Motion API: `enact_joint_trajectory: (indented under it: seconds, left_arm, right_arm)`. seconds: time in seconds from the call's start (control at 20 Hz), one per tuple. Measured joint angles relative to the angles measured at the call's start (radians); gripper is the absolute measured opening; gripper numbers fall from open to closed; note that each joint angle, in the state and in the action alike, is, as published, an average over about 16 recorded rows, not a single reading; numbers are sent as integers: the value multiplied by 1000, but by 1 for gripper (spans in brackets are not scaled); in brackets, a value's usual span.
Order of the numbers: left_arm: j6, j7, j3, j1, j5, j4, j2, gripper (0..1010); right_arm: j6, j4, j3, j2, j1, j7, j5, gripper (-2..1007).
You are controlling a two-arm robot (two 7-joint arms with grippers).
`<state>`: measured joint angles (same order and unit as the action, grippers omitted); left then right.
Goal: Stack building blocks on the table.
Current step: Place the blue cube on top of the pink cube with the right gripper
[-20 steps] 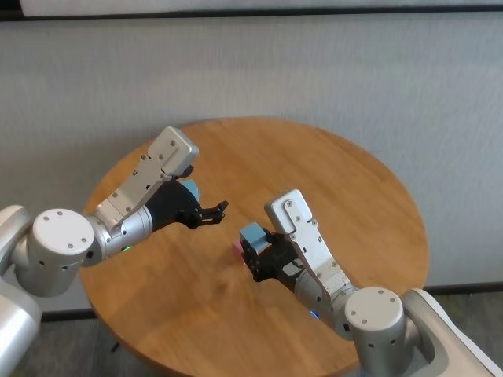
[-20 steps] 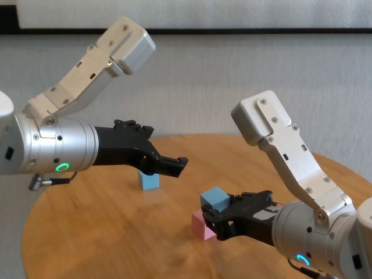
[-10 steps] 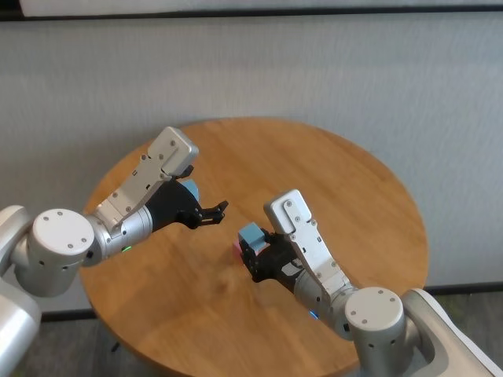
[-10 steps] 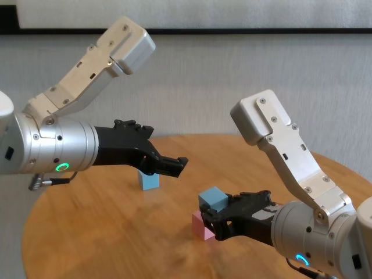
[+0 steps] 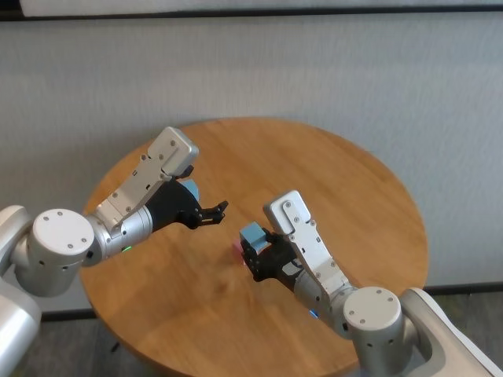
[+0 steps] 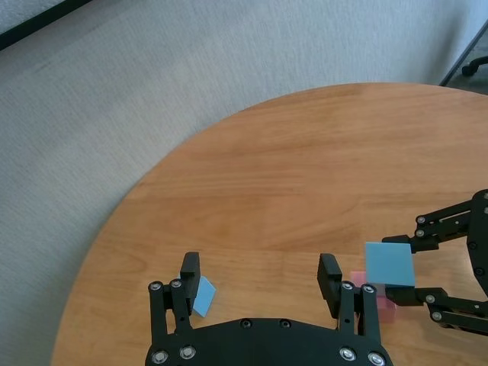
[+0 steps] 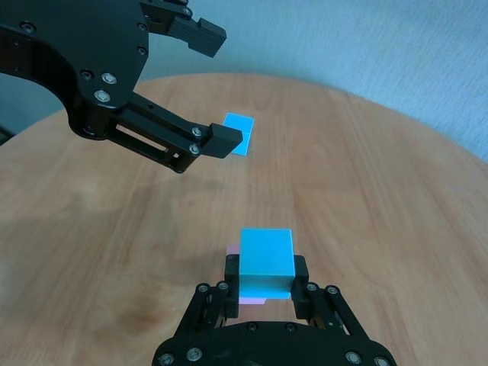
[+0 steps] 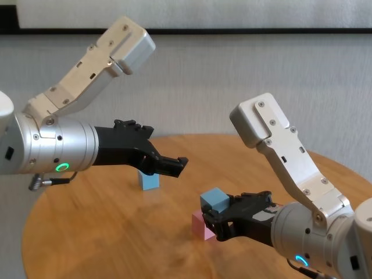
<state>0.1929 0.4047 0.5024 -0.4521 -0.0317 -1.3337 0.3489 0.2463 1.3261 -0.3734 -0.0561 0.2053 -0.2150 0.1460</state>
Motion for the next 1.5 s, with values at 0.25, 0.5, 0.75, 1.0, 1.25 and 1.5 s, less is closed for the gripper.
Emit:
enact_joint_trajectory:
  seconds: [0.25, 0.5, 0.75, 1.0, 1.25, 1.5]
  left_arm:
    - [0, 0, 0, 0, 0, 0, 0, 1000]
    - [0, 0, 0, 0, 0, 0, 0, 1000]
    - [0, 0, 0, 0, 0, 0, 0, 1000]
    - [0, 0, 0, 0, 0, 0, 0, 1000]
    - [0, 0, 0, 0, 0, 0, 0, 1000]
    - [0, 0, 0, 0, 0, 0, 0, 1000]
  right_arm:
    - [-6, -12, -1, 3, 4, 2, 5, 356]
    - [-11, -20, -2, 7, 6, 3, 7, 356]
    - [-15, -27, -1, 11, 7, 3, 7, 356]
    - [-17, -32, 0, 14, 9, 2, 4, 357]
    - [-17, -35, 1, 15, 10, 1, 2, 404]
    - [-18, -30, 4, 14, 10, 0, -2, 508]
